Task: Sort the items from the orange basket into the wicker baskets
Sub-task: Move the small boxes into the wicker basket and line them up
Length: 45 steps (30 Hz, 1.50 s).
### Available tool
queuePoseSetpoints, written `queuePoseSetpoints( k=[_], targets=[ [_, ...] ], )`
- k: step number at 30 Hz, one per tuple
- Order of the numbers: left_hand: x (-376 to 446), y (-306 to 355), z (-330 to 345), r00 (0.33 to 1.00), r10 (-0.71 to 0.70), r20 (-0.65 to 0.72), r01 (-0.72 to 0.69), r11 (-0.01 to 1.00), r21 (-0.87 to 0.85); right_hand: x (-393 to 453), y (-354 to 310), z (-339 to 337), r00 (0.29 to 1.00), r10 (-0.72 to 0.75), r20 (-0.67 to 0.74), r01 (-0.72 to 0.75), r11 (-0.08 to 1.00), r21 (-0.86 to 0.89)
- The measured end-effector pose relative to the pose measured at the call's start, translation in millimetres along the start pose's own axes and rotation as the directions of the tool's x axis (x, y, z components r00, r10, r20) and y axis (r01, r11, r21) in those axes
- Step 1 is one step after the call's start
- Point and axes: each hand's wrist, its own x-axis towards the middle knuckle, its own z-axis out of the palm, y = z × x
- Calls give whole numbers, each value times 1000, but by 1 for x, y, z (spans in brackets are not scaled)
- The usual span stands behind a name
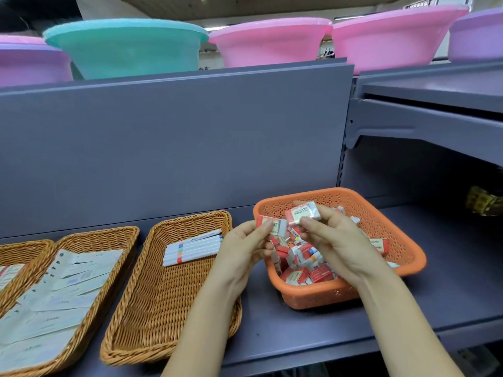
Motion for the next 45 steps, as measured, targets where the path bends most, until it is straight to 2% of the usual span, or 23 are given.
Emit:
queuePoseSetpoints(
  k=[3,6,10,14,15,18,20,22,28,34,41,45],
  targets=[
    [-1,-1,0,999,9,48,-4,996,-87,-1,4,3,1000,19,-3,-19,996,91],
    [-2,1,1,997,12,76,-4,995,-103,-1,7,6,999,40,1,-40,995,89],
    [-1,4,-3,998,5,62,-3,999,-33,-1,8,10,995,96,-40,-93,993,71],
    [0,1,-10,996,-8,84,-3,992,126,1,14,14,975,206,-84,-201,977,66],
    [-1,0,-11,996,-2,90,-14,986,169,0,15,15,975,212,-65,-211,977,20],
    [-4,0,-16,995,47,93,-78,930,359,-4,17,19,979,201,-29,-202,944,-259],
    [-5,0,-20,991,90,99,-127,866,484,-5,16,19,980,171,-97,-197,858,-474],
    [-6,0,-24,991,111,76,-135,833,537,-3,18,16,983,133,-130,-186,742,-644],
    [-10,3,-40,983,175,56,-171,767,619,-7,23,20,985,79,-152,-161,734,-659],
    [-15,6,-56,977,201,77,-197,691,695,-7,27,29,979,-96,-182,-54,737,-674],
    [-24,18,-76,967,249,60,-212,645,734,-1,35,39,987,-75,-144,-43,734,-678],
    [-33,29,-90,965,262,8,-170,604,779,9,35,50,996,-81,-48,15,634,-773]
  ],
)
